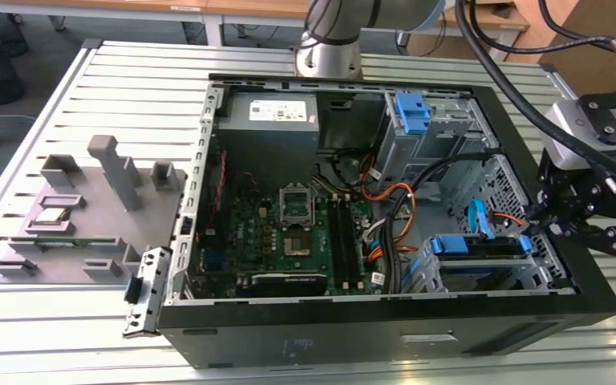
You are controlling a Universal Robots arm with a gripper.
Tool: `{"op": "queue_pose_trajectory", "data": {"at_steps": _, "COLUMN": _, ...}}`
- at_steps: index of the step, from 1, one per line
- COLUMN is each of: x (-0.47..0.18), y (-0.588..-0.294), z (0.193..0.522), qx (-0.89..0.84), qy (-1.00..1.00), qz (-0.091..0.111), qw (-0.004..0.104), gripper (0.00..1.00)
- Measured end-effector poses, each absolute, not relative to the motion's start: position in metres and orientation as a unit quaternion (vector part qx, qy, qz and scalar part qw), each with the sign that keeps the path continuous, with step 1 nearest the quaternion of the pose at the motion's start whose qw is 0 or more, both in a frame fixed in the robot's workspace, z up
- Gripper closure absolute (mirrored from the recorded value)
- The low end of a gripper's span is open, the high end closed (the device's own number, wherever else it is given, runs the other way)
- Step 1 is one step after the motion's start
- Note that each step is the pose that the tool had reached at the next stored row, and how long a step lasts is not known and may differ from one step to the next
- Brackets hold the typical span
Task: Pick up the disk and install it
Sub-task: 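Insert the first disk wire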
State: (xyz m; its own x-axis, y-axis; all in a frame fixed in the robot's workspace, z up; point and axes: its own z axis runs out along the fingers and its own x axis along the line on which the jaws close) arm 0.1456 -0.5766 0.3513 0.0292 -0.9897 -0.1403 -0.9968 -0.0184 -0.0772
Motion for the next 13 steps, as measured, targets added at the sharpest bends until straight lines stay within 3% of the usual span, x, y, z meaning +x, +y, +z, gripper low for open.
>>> {"op": "queue_pose_trajectory", "data": {"at_steps": 13, "x": 0.1457, "y": -0.5766, "z": 0.3471, "qx": -0.713, "qy": 0.697, "qz": 0.024, "qw": 0.074, "gripper": 0.76}}
